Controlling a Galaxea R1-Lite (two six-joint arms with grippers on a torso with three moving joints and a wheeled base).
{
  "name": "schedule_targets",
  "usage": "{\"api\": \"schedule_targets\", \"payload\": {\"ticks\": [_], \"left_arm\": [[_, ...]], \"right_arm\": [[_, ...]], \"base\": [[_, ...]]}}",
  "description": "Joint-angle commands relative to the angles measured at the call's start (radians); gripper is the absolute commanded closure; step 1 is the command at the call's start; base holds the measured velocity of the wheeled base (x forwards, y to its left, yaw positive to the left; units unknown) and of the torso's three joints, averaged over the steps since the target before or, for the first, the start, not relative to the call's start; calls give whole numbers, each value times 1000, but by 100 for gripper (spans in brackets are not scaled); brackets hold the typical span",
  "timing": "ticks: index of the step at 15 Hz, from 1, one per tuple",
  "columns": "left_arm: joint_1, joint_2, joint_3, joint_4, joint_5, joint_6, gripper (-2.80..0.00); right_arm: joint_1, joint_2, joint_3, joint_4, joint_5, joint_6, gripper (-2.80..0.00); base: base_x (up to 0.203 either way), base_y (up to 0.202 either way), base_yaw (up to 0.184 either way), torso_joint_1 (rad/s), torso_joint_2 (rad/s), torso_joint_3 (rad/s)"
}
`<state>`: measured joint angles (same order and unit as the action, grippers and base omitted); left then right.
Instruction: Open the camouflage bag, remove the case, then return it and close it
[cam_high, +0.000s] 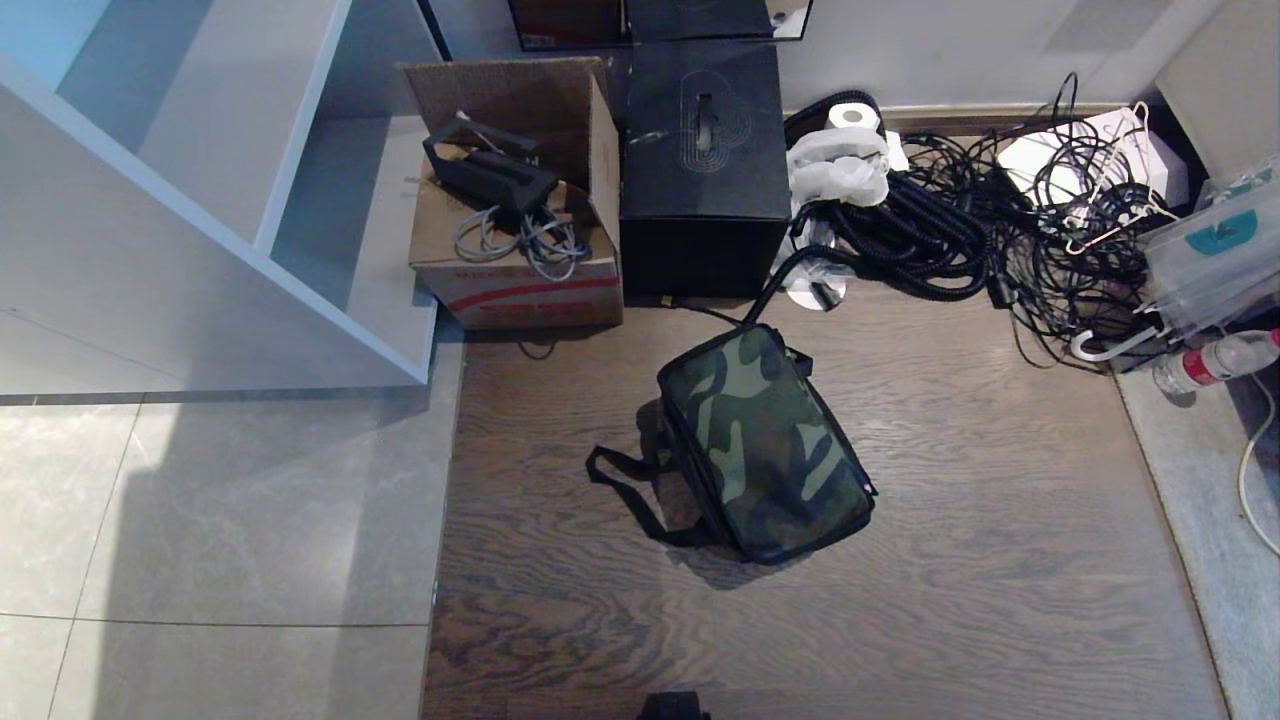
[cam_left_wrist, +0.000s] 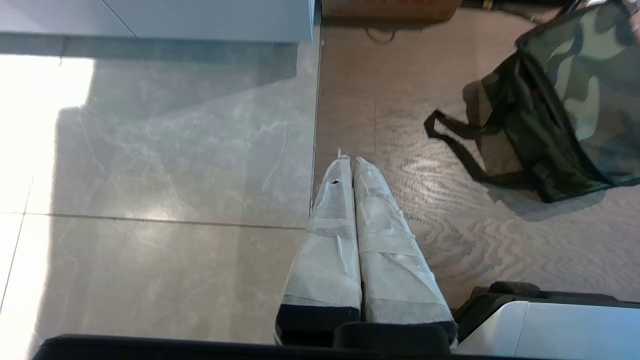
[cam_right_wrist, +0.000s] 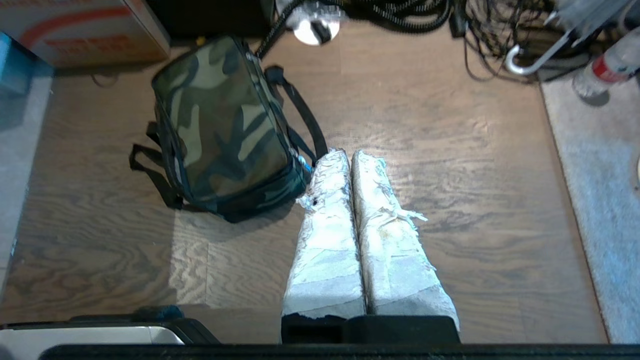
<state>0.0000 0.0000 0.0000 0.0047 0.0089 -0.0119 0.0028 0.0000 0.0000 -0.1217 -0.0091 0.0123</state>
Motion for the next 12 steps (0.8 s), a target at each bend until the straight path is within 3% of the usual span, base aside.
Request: {"api": "schedule_targets", "payload": {"ticks": [1,12], "left_arm": [[0,0,0,0,0,0,0],[0,0,0,0,0,0,0]], "right_arm": [[0,3,40,-1,0,0,0],[0,3,40,-1,0,0,0]], "base": [[0,0,0,2,2,203],[0,0,0,2,1,203]]}}
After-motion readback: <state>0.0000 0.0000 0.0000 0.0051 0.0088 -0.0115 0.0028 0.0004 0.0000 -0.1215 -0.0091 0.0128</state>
